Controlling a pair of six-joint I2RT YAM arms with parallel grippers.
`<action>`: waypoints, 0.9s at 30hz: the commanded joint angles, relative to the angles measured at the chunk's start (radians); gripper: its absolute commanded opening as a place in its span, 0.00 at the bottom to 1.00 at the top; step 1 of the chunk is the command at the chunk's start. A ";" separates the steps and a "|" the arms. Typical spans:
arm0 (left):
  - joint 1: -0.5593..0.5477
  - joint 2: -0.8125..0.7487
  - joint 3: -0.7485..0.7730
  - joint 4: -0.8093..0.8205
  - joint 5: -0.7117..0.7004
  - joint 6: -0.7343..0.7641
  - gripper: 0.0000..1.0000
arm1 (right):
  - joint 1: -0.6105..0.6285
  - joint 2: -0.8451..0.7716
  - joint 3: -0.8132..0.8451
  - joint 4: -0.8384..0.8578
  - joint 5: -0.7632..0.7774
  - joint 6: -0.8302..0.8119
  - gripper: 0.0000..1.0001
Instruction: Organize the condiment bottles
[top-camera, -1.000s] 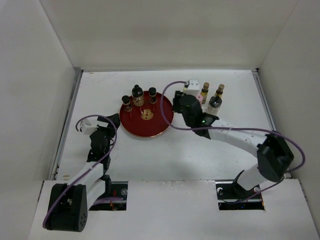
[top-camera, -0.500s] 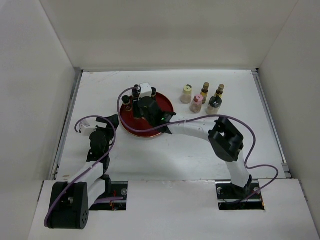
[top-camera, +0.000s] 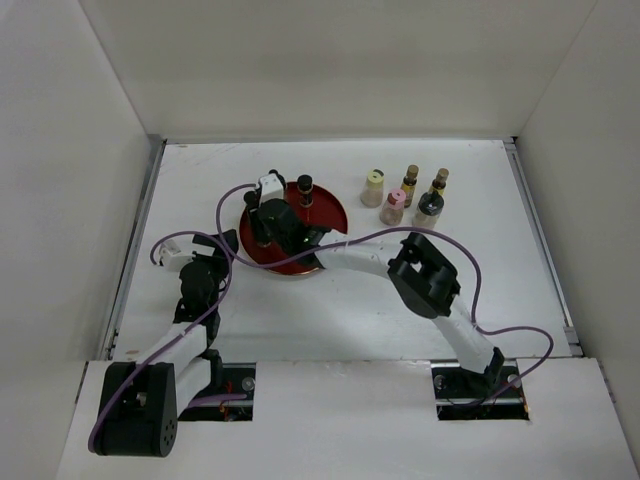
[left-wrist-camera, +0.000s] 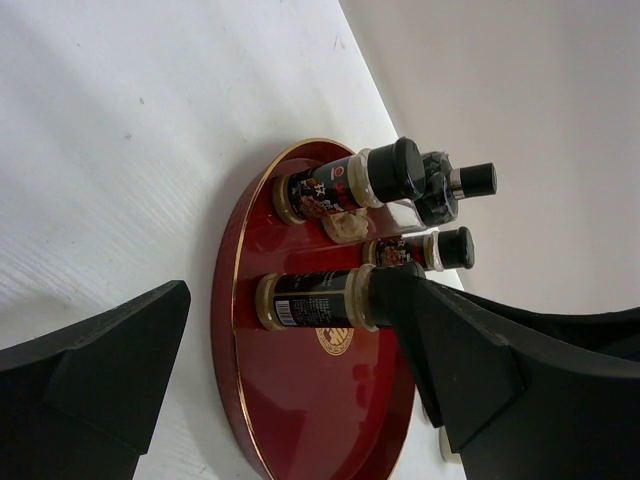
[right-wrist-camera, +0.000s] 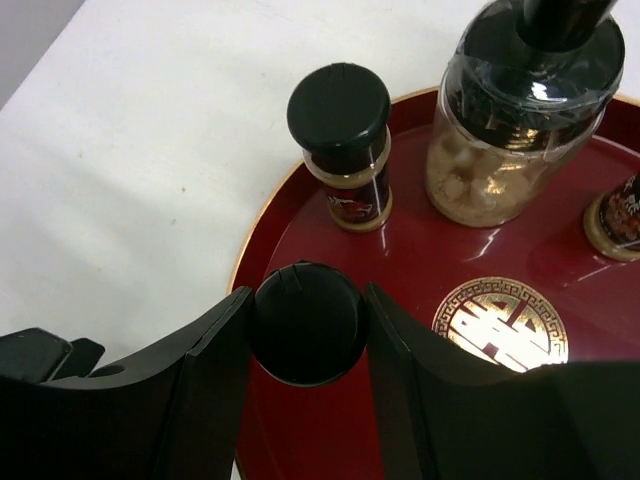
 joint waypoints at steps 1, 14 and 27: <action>0.000 0.015 -0.004 0.040 0.007 -0.012 1.00 | 0.014 0.010 0.061 0.024 -0.014 -0.015 0.38; 0.006 0.003 -0.004 0.042 0.015 -0.009 1.00 | 0.028 -0.094 -0.032 0.070 -0.010 0.007 0.81; 0.006 -0.022 -0.007 0.033 0.004 0.000 1.00 | -0.067 -0.592 -0.455 0.170 -0.026 -0.009 0.79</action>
